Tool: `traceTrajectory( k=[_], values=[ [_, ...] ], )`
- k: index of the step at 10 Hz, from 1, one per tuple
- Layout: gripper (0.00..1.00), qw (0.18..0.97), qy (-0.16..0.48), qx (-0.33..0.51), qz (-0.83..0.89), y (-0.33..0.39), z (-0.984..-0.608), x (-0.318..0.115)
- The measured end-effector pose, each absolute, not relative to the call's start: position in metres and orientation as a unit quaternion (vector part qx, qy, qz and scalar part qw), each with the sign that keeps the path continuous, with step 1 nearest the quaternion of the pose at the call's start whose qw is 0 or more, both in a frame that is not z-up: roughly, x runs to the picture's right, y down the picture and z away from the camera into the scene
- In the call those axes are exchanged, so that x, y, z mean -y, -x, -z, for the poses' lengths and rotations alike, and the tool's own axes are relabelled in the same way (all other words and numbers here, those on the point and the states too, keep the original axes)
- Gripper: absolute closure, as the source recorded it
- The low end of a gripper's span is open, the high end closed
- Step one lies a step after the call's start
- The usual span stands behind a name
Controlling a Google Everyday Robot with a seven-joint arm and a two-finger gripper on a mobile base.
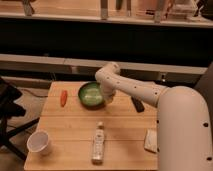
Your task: Push the ceramic bowl across the table
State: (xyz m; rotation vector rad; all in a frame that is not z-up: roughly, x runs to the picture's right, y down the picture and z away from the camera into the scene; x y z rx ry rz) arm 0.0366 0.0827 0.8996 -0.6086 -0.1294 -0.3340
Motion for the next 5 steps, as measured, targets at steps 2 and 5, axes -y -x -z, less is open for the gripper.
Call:
traceTrajectory(
  k=[2,5],
  values=[
    [1.00,0.939,0.299,0.066,0.153,-0.042,-0.900,-0.082],
    [1.00,0.939,0.301,0.071,0.150,-0.056,-0.903,-0.082]
  ],
)
